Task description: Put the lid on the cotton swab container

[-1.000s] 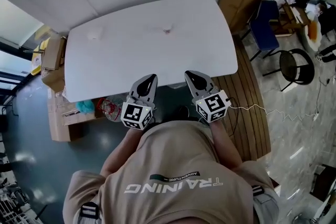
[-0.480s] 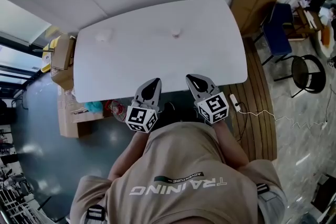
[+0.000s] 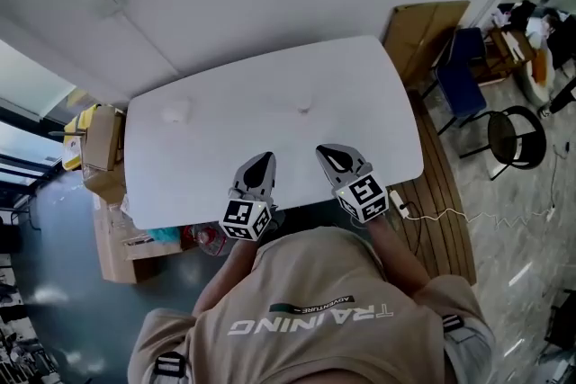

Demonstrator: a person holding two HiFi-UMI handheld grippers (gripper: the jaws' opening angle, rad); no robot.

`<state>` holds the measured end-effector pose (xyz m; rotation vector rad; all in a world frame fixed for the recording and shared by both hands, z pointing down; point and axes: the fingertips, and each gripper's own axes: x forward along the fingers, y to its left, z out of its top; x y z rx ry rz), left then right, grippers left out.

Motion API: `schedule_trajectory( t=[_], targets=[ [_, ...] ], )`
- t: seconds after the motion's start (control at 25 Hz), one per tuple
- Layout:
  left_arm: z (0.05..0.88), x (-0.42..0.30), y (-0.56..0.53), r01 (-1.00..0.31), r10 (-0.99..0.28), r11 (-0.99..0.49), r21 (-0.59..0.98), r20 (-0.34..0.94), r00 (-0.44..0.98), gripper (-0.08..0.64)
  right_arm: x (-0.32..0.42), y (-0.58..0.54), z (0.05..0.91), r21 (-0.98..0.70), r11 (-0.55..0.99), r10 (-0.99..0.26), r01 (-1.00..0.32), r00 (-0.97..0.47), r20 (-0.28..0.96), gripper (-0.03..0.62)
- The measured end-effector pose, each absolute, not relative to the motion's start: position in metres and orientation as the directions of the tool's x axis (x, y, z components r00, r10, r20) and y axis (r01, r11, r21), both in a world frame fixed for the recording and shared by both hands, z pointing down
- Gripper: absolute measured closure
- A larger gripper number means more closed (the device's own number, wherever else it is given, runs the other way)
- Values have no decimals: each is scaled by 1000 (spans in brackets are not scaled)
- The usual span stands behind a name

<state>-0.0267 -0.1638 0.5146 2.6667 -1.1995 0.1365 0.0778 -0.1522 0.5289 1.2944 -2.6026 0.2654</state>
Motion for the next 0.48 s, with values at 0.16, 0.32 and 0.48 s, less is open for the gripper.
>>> schedule_trajectory(
  t=[0.16, 0.32, 0.48],
  targets=[
    [515, -23, -200, -691, -671, -705, 161, 163, 723, 548, 87, -184, 525, -42, 537, -798, -843, -523, 300, 574],
    [531, -20, -227, -653, -629, -735, 182, 175, 757, 548, 94, -205, 535, -40, 484, -812, -874, -466, 351, 574],
    [554, -15, -245, -623, -585, -753, 212, 216, 781, 548, 103, -215, 540, -79, 416, -828, -906, -413, 378, 574]
  ],
)
